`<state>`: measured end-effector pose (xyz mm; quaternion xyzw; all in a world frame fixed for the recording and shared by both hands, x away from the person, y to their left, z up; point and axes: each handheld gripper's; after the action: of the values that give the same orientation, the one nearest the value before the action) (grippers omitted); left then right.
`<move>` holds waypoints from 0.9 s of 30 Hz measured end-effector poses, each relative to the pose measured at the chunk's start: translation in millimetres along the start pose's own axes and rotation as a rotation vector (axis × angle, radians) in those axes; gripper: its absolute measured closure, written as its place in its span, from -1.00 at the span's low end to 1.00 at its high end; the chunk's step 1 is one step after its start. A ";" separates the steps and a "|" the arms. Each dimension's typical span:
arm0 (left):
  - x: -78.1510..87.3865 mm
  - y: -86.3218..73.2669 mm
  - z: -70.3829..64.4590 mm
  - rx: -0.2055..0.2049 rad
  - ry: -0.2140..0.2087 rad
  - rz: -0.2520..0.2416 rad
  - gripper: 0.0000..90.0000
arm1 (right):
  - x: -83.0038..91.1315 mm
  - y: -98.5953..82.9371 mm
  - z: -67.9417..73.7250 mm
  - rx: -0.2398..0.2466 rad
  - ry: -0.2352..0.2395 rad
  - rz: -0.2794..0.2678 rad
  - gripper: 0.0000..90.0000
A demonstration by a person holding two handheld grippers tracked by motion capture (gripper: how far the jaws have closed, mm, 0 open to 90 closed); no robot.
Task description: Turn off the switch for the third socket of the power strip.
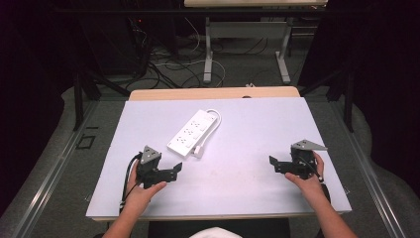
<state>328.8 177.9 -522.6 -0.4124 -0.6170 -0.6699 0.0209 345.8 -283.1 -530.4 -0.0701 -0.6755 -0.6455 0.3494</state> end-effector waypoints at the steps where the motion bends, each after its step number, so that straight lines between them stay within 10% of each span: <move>1: -0.4 1.2 -0.6 -0.003 0.001 -0.002 -0.71 | 0.0 0.0 0.0 0.000 0.000 0.000 -0.86; 27: -17.6 28.6 -16.7 -0.006 -0.046 0.021 -0.59 | 0.4 0.0 -0.8 0.001 0.004 -0.005 -0.86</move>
<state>346.9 148.5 -507.9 -0.4342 -0.6109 -0.6619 0.0126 345.8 -283.9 -530.3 -0.0670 -0.6752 -0.6463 0.3492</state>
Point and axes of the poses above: each handheld gripper's, and its own axes: x roughly backward along the jaws, y roughly out of its top, z roughly to its left, and after that the axes turned 1 degree about z, right-handed
